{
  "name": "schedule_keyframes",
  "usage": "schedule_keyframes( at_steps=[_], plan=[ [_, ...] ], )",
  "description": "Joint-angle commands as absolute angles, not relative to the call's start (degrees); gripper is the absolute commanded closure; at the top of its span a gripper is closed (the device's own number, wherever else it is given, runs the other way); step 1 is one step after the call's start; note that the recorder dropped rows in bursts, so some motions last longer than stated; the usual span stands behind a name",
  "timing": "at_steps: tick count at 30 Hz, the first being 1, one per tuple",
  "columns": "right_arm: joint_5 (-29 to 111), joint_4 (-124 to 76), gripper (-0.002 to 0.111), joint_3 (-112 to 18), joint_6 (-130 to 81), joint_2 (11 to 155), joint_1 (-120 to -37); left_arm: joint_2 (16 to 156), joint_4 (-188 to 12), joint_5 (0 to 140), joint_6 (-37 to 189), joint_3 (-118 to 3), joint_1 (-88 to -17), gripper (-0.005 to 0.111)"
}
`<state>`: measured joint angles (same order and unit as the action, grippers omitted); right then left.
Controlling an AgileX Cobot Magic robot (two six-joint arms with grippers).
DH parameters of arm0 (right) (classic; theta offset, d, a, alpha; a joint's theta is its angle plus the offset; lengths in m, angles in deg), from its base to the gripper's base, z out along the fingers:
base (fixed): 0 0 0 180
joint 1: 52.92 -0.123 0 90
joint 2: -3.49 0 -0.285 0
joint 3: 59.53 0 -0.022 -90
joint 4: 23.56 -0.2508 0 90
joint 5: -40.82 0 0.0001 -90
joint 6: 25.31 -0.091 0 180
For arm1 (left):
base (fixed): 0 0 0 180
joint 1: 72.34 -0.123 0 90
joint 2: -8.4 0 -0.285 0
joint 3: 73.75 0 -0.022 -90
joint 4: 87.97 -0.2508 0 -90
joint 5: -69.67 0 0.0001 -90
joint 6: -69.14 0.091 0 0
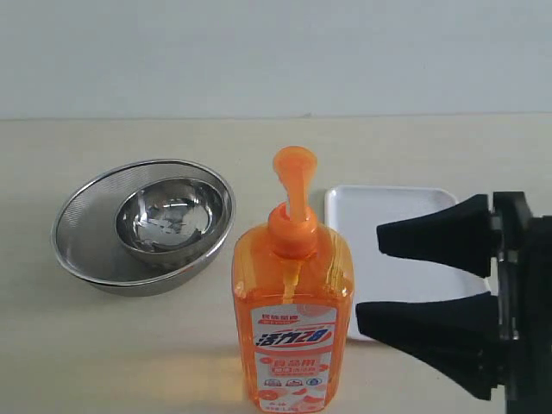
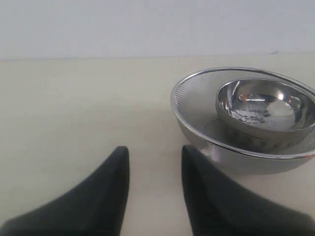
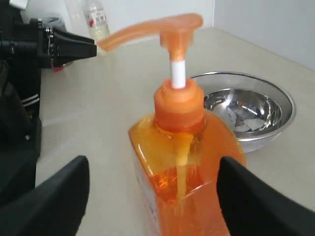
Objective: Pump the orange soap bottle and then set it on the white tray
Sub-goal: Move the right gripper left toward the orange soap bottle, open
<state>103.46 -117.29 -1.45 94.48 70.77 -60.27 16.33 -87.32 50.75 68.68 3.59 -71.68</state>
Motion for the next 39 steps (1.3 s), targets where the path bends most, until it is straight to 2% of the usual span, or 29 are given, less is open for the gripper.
schedule_keyframes(
  at_steps=[1, 16, 22, 30, 39],
  plan=[
    [96.42, -119.03, 0.042, -1.06, 96.65, 73.99, -63.17, 16.18, -87.46, 51.67, 68.45, 3.47, -71.82, 0.073],
    [94.51, -119.85, 0.042, -3.02, 96.65, 74.77, -63.56, 16.18, -87.46, 51.67, 68.45, 3.47, -71.82, 0.073],
    [93.91, -121.64, 0.03, -3.02, 96.65, 74.77, -66.61, 16.18, -87.46, 51.67, 68.45, 3.47, -71.82, 0.073],
    [85.25, -122.81, 0.03, -3.02, 96.65, 74.77, -70.71, 16.18, -87.46, 51.67, 68.45, 3.47, -71.82, 0.073],
    [84.88, -123.5, 0.03, -3.63, 96.65, 74.77, -70.71, 16.18, -87.46, 51.67, 68.45, 3.47, -71.82, 0.073]
  ],
)
